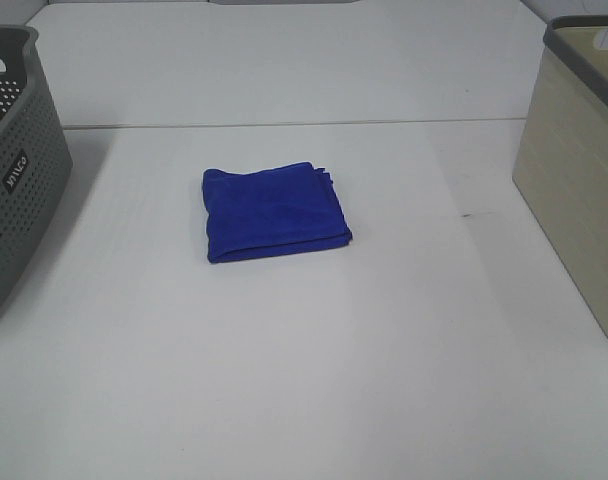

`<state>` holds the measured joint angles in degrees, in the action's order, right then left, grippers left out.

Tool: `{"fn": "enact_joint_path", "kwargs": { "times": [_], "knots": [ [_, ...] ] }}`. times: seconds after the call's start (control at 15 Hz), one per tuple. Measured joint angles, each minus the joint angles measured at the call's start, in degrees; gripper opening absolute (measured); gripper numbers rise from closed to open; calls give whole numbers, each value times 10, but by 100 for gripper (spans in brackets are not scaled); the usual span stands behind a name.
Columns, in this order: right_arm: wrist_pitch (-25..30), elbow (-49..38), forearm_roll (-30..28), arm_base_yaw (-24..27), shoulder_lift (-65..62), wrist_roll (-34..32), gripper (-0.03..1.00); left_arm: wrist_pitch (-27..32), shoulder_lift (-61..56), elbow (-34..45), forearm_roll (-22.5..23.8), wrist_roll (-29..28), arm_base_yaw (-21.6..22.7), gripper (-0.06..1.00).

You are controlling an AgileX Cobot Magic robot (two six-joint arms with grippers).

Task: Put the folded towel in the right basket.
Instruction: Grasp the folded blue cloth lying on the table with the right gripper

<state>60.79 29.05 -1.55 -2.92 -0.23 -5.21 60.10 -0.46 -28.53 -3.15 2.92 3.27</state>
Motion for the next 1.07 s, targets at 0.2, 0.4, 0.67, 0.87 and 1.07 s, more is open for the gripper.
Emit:
{"fn": "enact_joint_path", "kwargs": {
  "times": [0.2, 0.4, 0.67, 0.87, 1.07],
  "knots": [
    [0, 0, 0, 0, 0, 0, 98, 0, 0, 0, 0, 0, 0, 97],
    [0, 0, 0, 0, 0, 0, 98, 0, 0, 0, 0, 0, 0, 97],
    [0, 0, 0, 0, 0, 0, 98, 0, 0, 0, 0, 0, 0, 97],
    [0, 0, 0, 0, 0, 0, 98, 0, 0, 0, 0, 0, 0, 97],
    [0, 0, 0, 0, 0, 0, 98, 0, 0, 0, 0, 0, 0, 97]
  ]
}}
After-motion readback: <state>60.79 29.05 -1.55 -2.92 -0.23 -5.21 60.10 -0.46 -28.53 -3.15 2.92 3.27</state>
